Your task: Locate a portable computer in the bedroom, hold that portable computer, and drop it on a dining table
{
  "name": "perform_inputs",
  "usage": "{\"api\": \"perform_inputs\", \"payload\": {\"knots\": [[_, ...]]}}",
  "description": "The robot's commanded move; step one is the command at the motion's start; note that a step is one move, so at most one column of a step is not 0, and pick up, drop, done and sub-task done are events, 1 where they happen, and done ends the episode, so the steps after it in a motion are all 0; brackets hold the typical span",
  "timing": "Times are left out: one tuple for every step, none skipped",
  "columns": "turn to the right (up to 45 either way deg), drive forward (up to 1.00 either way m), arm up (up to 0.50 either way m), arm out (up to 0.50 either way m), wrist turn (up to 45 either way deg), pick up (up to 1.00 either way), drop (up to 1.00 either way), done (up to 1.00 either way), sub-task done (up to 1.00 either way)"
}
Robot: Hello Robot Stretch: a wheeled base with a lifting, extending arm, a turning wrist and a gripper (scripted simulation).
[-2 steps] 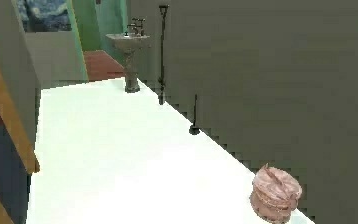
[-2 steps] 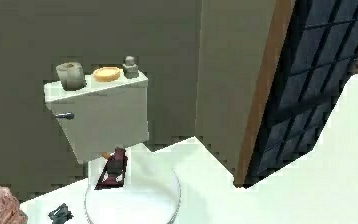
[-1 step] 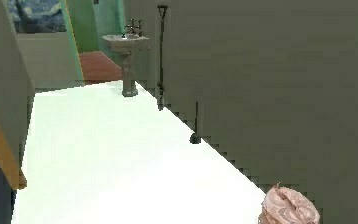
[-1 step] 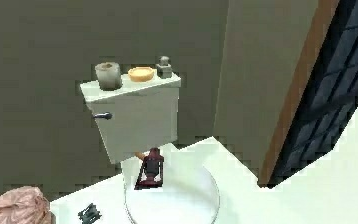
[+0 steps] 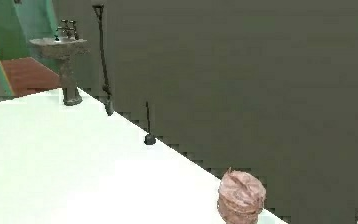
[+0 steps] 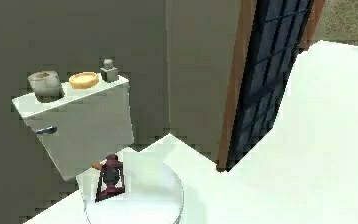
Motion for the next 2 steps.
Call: {"api": "perform_inputs", "payload": {"knots": [[0.0, 0.1, 0.0, 0.0, 0.0, 0.0, 0.0, 0.0, 0.0], [-39.0, 0.0, 0.0, 0.0, 0.0, 0.0, 0.0, 0.0, 0.0]]}}
